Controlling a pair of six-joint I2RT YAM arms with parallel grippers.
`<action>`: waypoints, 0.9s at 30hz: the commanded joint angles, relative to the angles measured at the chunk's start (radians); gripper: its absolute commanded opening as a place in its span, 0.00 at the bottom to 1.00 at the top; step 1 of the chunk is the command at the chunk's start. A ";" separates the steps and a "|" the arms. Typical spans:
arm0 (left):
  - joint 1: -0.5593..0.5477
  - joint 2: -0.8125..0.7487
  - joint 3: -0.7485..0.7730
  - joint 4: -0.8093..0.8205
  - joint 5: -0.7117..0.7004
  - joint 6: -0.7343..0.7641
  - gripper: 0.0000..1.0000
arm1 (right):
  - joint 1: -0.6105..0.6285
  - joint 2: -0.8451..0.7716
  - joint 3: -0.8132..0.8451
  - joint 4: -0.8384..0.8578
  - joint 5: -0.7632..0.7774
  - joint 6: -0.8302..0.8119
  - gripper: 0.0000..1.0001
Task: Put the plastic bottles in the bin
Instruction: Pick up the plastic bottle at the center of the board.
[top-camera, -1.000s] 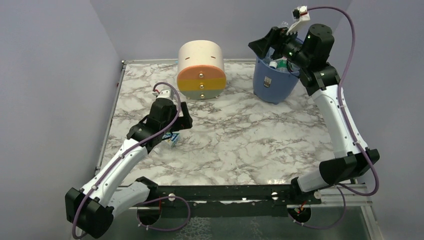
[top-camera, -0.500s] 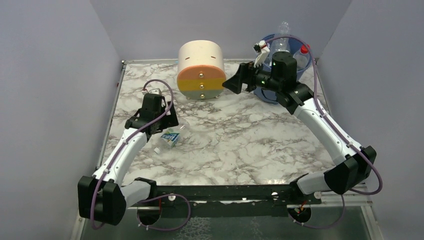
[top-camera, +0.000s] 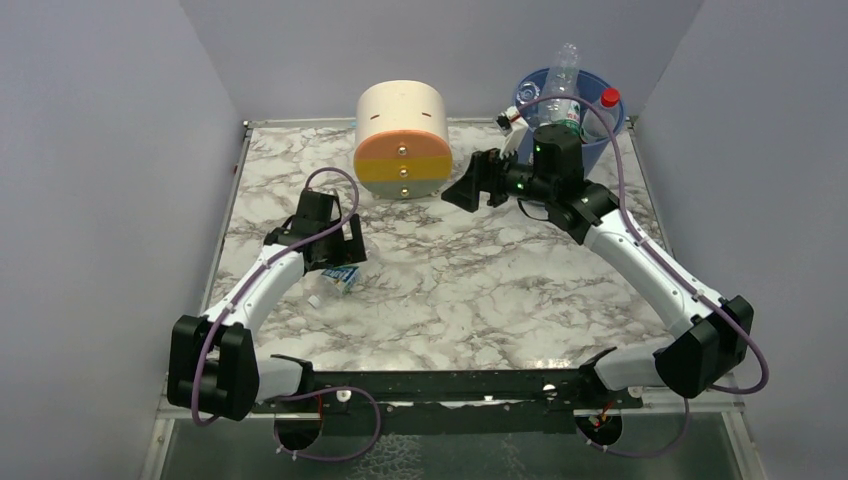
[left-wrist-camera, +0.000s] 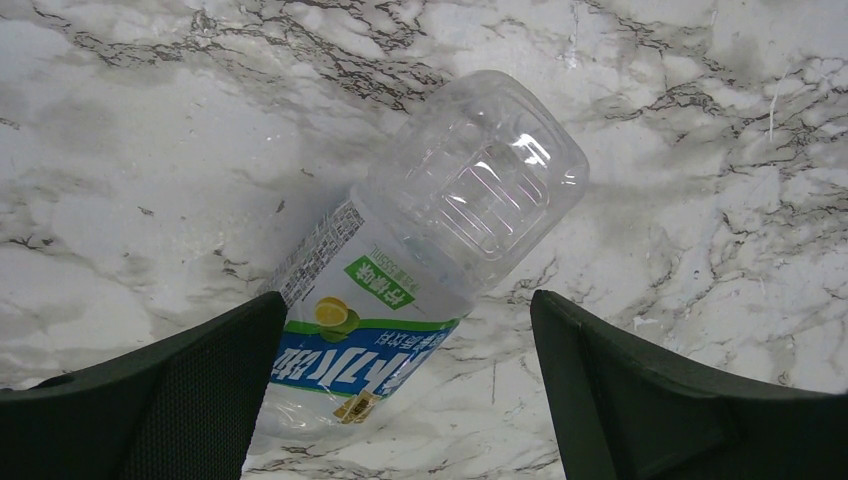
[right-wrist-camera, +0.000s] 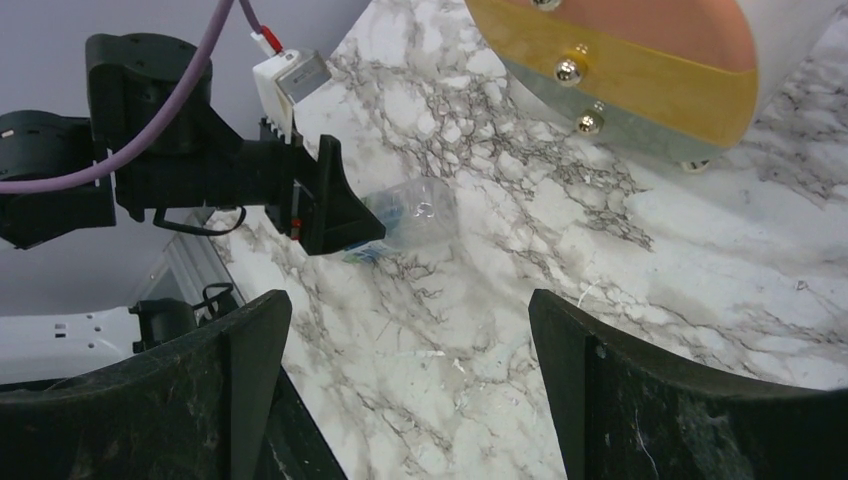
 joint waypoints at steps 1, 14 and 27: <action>0.005 0.018 -0.001 0.024 0.061 0.020 0.99 | 0.008 -0.014 -0.037 0.028 -0.027 -0.008 0.92; -0.041 0.071 -0.001 0.036 0.108 0.010 0.99 | 0.013 0.007 -0.061 0.040 -0.039 -0.001 0.92; -0.142 0.097 0.004 0.041 0.091 -0.019 0.99 | 0.014 0.005 -0.108 0.027 -0.033 -0.011 0.92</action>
